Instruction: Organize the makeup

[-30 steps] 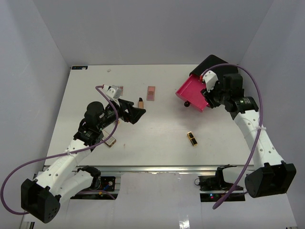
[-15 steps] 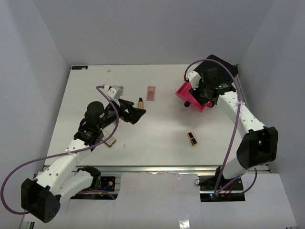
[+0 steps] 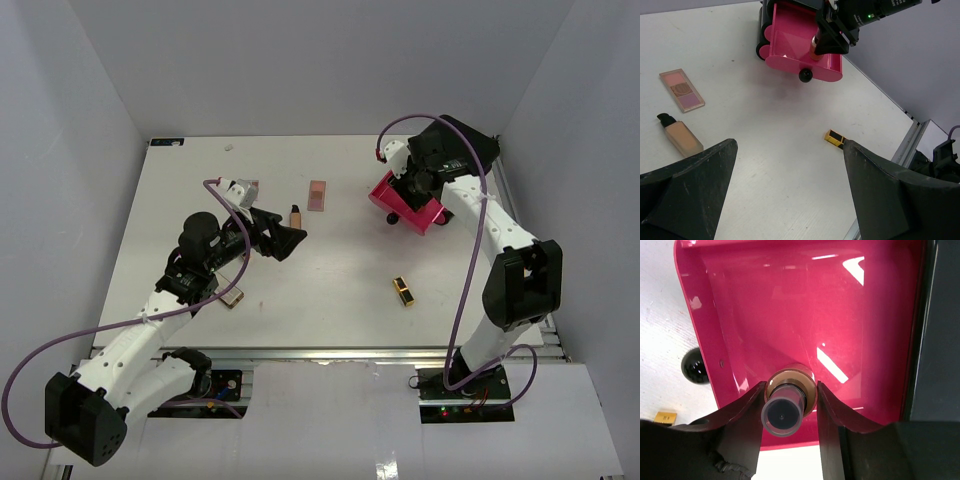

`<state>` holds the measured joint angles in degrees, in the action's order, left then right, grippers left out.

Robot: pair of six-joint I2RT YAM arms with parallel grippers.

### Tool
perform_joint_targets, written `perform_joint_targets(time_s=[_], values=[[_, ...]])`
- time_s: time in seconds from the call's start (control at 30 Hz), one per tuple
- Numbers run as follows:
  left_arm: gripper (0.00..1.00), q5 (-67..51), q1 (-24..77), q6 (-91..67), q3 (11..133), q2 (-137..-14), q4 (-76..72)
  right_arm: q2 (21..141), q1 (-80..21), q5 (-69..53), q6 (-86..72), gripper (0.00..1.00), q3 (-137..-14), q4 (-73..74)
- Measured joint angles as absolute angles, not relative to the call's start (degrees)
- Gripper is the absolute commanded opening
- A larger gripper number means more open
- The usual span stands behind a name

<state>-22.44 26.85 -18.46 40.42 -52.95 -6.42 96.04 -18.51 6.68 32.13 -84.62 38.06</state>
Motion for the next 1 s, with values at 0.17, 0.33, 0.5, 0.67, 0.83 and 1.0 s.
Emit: perform_joint_targets(time_s=[0.17,0.33,0.5,0.67,0.83,1.0], values=[[0.98,-22.5,26.9,-18.5,40.4,-52.9,-6.4,98.1,-19.2,7.6,31.8,0.42,-87.0,38.5],[0.98,-22.5,26.9,-18.5,40.4,-52.9,-6.4,100.0,-19.9,8.6,31.7,0.49,-89.2,38.5],[0.98,-22.6,26.9,-18.5,40.4,-52.9,-6.4,101.9,-20.3,9.2,31.6,0.54,-90.9,38.4],[0.98,-22.6,26.9,-18.5,40.4,-52.9,-6.4,104.2,-20.3,9.8,31.5,0.58,-91.2,38.7],[0.98,-22.6,26.9,-18.5,40.4,-52.9,-6.4,105.6,-20.4,10.3,31.5,0.60,-91.8,38.9],[0.98,-22.8,26.9,-18.5,40.4,-52.9,-6.4,105.6,-20.4,10.5,31.5,0.56,-92.0,38.9]])
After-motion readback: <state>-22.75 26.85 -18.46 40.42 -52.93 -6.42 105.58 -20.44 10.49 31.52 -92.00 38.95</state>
